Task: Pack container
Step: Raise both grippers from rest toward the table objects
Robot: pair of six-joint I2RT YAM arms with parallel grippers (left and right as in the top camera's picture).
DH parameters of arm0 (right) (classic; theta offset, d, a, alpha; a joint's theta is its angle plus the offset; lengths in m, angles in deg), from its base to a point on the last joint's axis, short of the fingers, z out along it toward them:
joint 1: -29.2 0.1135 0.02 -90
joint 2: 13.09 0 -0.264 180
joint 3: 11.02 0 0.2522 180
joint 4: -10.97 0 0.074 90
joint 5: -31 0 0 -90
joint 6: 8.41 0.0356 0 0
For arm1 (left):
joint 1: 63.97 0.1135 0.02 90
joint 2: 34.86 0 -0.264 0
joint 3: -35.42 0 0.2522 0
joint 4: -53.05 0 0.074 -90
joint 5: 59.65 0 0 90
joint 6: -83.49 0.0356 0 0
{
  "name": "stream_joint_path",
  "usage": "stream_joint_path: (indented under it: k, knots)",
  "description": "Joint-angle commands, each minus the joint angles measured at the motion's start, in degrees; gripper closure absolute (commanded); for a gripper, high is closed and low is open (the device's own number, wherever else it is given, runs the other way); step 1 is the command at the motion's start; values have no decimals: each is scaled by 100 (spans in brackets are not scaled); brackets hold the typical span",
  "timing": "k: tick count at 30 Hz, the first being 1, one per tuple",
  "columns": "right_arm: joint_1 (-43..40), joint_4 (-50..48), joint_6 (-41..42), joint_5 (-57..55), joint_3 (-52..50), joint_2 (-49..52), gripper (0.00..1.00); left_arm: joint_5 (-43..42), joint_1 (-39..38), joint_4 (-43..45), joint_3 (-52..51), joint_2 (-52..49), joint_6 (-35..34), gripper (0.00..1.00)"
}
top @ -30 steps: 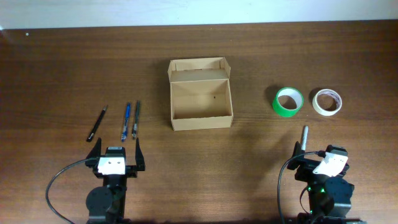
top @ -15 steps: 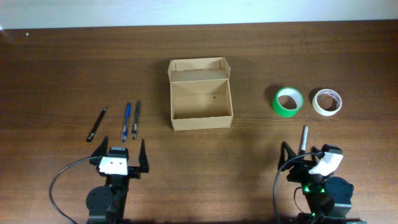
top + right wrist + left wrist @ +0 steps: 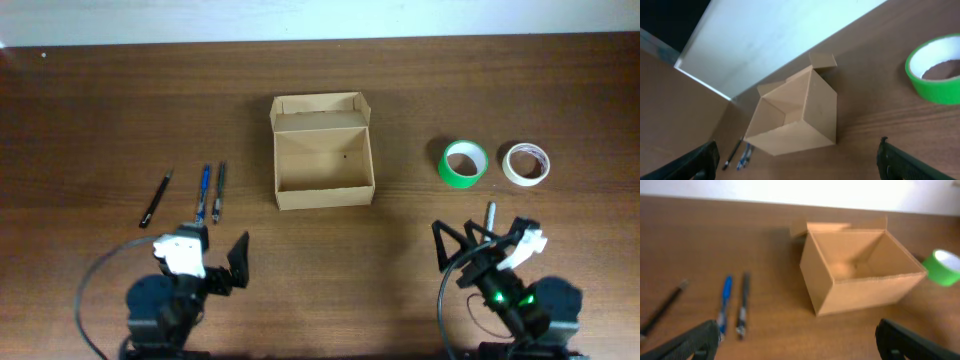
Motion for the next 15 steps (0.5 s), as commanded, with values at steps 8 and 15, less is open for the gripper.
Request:
stream_joint_path:
  k: [8, 15]
  knots:
    - [-44, 2999, -2612, 94, 5346, 4861, 1, 916, 17, -960, 3536, -3742, 1405, 1]
    - [-87, 4872, -2964, -269, 8717, 7241, 1, 905, 549, -1025, 5003, -5849, 1469, 1]
